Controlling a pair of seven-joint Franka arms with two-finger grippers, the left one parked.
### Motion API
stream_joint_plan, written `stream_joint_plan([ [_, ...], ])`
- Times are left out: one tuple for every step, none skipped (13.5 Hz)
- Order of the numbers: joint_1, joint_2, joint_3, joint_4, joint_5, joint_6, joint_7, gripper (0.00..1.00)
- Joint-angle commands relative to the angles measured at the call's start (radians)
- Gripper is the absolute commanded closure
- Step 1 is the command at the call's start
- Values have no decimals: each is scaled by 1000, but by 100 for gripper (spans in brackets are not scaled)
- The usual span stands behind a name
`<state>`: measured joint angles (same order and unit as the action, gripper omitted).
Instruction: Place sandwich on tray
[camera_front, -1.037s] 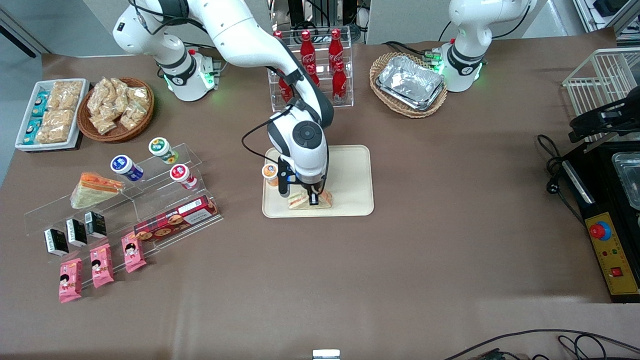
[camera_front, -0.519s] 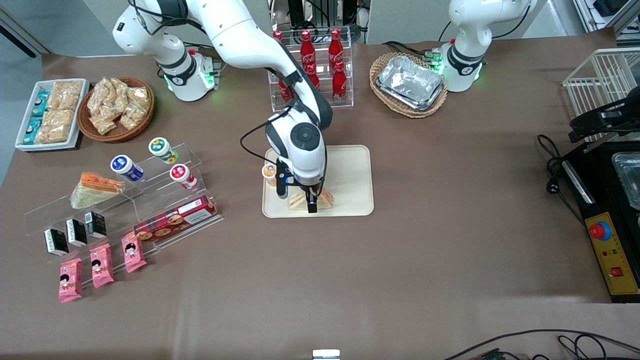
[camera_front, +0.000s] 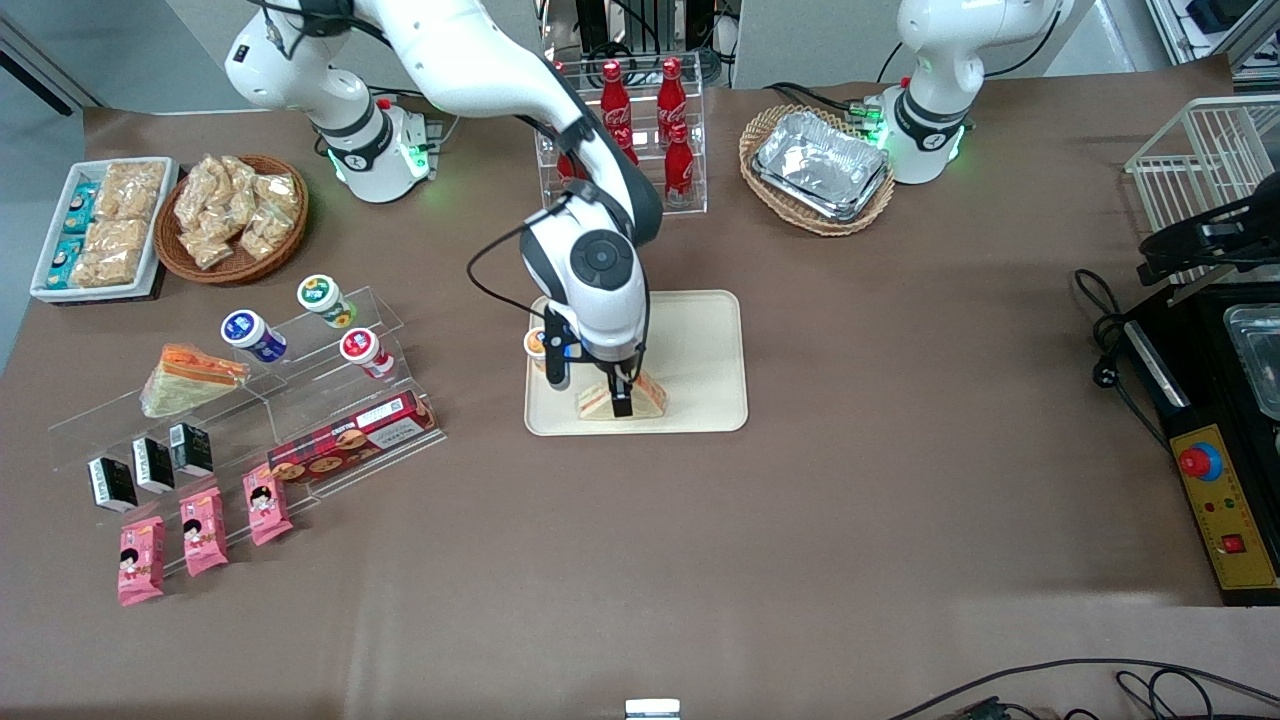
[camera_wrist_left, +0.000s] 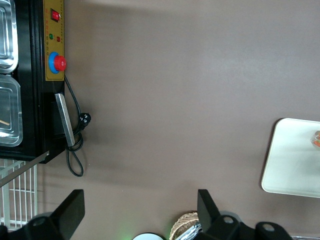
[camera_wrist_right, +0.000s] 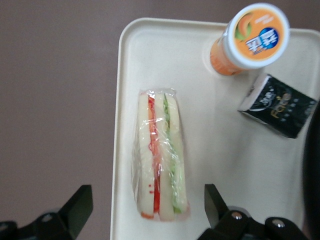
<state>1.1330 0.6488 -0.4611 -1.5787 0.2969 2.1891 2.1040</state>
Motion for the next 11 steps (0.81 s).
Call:
stream_joint_plan([
  [-36,-142,4,-6,18,-124,-64,0],
  [-50,-181,4,-4,18,-155,-94,0],
  [-61,-217,4,0,18,-176,-149,0],
  [-77,-245,-1,15,16,-205,-198,0],
  [-102,-268,-1,32,15,-250,-247,0],
  [-131,-285,-1,58,14,-294,-299,0],
  [-162,-307,-1,83,14,-331,-359,0],
  [-191,-334,4,92,11,-362,-445,0],
  [-212,-363,4,92,8,-379,-540,0],
  [-237,-392,5,92,4,-396,-671,0],
  [-265,-415,5,91,-5,-426,-823,0],
])
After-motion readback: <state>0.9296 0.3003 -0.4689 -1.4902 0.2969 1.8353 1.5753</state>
